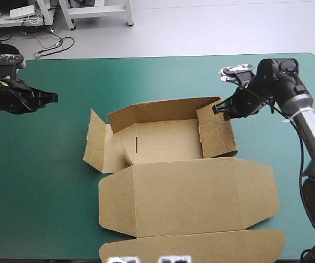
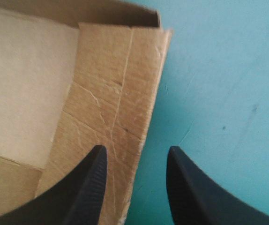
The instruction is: Fold the box
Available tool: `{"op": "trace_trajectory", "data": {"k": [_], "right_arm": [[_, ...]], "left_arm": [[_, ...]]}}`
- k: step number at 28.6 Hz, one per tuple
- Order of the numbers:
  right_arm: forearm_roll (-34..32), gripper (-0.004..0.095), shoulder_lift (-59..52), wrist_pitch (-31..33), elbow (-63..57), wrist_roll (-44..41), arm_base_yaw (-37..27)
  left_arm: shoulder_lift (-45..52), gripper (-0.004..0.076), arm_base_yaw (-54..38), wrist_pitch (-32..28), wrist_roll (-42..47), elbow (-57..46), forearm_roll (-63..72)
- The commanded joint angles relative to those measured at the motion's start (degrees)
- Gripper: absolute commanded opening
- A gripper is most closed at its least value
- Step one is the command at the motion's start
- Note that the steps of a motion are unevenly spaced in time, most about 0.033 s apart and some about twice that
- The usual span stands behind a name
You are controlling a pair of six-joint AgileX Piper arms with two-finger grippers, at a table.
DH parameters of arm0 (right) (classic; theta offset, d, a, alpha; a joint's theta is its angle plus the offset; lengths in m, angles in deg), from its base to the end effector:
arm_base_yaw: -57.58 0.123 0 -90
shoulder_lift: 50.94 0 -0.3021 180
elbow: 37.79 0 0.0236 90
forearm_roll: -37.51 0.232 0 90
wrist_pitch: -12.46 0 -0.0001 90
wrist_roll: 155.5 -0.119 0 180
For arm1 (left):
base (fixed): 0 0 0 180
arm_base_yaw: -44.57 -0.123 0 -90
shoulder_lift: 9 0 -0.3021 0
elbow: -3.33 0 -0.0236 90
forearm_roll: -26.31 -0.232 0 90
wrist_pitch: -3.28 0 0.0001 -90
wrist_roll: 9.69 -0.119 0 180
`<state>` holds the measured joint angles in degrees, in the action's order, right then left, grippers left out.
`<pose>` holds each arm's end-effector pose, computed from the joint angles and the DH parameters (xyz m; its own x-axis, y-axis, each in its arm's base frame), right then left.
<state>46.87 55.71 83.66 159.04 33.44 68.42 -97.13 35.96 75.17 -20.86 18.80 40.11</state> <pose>0.3473 0.0852 0.3257 -0.8983 -0.2754 -0.3423 -0.3297 0.9376 0.1108 0.2735 0.0141 0.4227 -0.7964 -0.0039 -0.6047 0.0807 0.9903 -0.1127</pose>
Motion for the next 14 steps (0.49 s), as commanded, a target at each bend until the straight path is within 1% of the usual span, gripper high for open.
{"op": "trace_trajectory", "data": {"k": [1, 5, 7, 8, 10, 12, 13, 14], "right_arm": [[1.05, 0.0389, 0.50, -2.13, -2.08, 0.02, 0.02], [1.48, 0.0389, 2.74, -2.59, -2.54, 0.02, 0.02], [3.04, 0.0376, 3.87, -2.48, -2.54, 1.33, 0.02], [4.03, 0.0338, 4.25, -2.48, -2.54, 2.48, 0.02], [6.20, 0.0196, 4.89, -2.71, -2.54, 3.88, 0.02], [7.46, -0.0028, 5.18, -3.28, -2.54, 4.67, 0.02], [7.60, -0.0008, 5.31, -3.63, -2.54, 4.47, 0.02], [7.87, -0.0012, 5.31, -3.75, -2.54, 4.34, 0.02]], "left_arm": [[1.69, -0.0001, 0.06, -0.56, 0.10, 1.48, 2.13], [1.69, -0.0001, 0.06, -0.01, 0.10, 1.48, 2.53], [1.69, -0.0001, 0.06, 0.30, 0.10, 1.48, 2.87], [1.69, -0.0001, 0.06, 0.30, -0.10, 1.48, 3.02], [1.69, -0.0001, 0.06, 0.30, -0.21, 1.48, 3.01], [1.31, -0.0001, 0.06, 0.30, -0.30, 1.48, 3.01], [0.98, -0.0001, 0.06, 0.30, -0.30, 1.48, 3.01], [0.65, -0.0001, 0.06, 0.20, -0.56, 1.48, 2.87]]}}
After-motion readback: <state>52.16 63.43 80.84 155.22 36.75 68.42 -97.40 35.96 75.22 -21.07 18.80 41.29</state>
